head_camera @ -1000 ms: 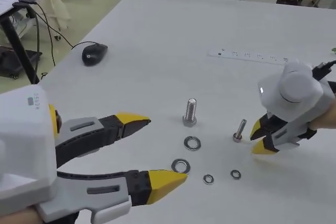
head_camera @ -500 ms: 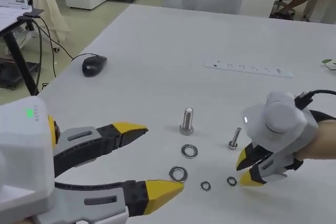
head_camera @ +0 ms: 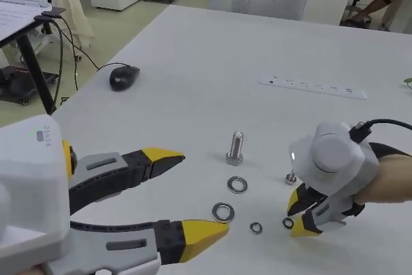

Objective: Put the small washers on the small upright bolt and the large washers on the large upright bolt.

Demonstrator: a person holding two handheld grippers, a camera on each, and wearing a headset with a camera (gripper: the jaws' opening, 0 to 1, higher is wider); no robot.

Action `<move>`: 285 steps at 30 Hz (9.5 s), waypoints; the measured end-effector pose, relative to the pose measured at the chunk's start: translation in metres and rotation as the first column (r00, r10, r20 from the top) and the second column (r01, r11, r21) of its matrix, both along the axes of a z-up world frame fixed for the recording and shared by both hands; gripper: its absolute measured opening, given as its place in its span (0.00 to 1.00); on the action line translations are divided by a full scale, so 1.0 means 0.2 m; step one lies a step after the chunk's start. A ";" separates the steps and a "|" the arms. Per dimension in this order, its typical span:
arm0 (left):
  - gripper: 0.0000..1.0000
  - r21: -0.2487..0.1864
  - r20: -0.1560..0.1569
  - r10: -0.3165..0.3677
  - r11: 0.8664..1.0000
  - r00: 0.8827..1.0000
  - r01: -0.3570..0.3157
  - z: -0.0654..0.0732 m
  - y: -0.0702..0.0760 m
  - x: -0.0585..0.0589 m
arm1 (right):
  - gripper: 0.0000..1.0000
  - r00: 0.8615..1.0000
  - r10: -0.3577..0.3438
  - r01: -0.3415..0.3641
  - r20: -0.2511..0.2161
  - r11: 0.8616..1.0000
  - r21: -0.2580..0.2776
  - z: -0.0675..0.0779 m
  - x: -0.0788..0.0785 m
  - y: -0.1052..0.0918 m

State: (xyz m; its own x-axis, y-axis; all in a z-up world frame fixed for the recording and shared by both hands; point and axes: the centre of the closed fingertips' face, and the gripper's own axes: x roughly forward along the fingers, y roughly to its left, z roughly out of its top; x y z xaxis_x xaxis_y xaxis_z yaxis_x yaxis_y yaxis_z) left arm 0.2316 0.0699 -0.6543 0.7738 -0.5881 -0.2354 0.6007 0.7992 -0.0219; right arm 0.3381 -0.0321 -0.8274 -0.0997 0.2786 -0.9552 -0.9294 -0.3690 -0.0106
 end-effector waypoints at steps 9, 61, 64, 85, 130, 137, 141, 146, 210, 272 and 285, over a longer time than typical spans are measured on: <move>0.55 -0.002 0.006 0.005 1.000 1.000 -0.005 0.00 0.00 0.01 | 0.18 1.000 0.027 -0.027 0.007 1.000 -0.016 0.00 0.00 0.01; 0.55 0.010 -0.033 -0.016 1.000 0.999 0.017 -0.06 -0.02 0.04 | 0.12 0.987 -0.060 0.052 0.147 0.997 0.052 0.38 0.39 0.05; 0.55 0.011 -0.037 -0.014 1.000 0.999 0.014 -0.06 -0.01 0.04 | 0.12 0.988 -0.054 0.047 0.147 0.998 0.048 0.37 0.39 0.06; 0.55 0.008 -0.052 -0.002 1.000 0.999 0.002 -0.10 0.02 0.07 | 0.12 0.992 -0.032 0.029 0.123 0.999 0.020 0.26 0.41 0.08; 0.55 0.016 -0.051 -0.027 0.999 0.998 0.028 -0.07 -0.05 0.05 | 0.15 0.990 -0.128 0.126 0.063 0.991 0.039 0.12 0.26 -0.11; 0.55 0.025 -0.032 -0.036 0.999 0.999 0.037 -0.04 -0.08 0.01 | 0.15 0.993 -0.113 0.111 0.041 0.993 0.050 0.11 0.11 -0.10; 0.55 0.027 -0.021 -0.032 0.999 0.999 0.032 -0.02 -0.07 -0.01 | 0.15 0.995 -0.093 0.091 0.033 0.994 0.056 0.11 0.07 -0.06; 0.55 0.020 -0.016 -0.020 1.000 1.000 0.020 -0.02 -0.04 -0.04 | 0.15 0.998 -0.058 0.057 0.030 0.997 0.053 0.10 0.01 0.01; 0.55 0.095 -0.110 -0.039 0.994 0.993 0.050 -0.22 0.04 0.09 | 0.12 0.996 0.088 -0.088 -0.010 0.996 0.004 -0.01 -0.15 0.25; 0.55 0.101 -0.124 -0.050 0.993 0.991 0.062 -0.23 0.00 0.14 | 0.12 0.990 -0.068 0.067 0.120 0.998 0.018 0.19 0.44 0.06; 0.55 0.104 -0.123 -0.038 0.993 0.992 0.051 -0.22 0.00 0.14 | 0.14 0.991 -0.045 0.043 0.126 0.999 0.015 0.06 0.45 0.08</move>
State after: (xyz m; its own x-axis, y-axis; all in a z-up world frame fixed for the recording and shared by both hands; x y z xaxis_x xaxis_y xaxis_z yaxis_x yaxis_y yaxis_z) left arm 0.2588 0.0706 -0.6993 0.7096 -0.5875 -0.3889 0.6338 0.7734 -0.0120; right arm 0.4283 -0.0156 -0.8153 0.0341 0.2921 -0.9558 -0.9357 -0.3267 -0.1332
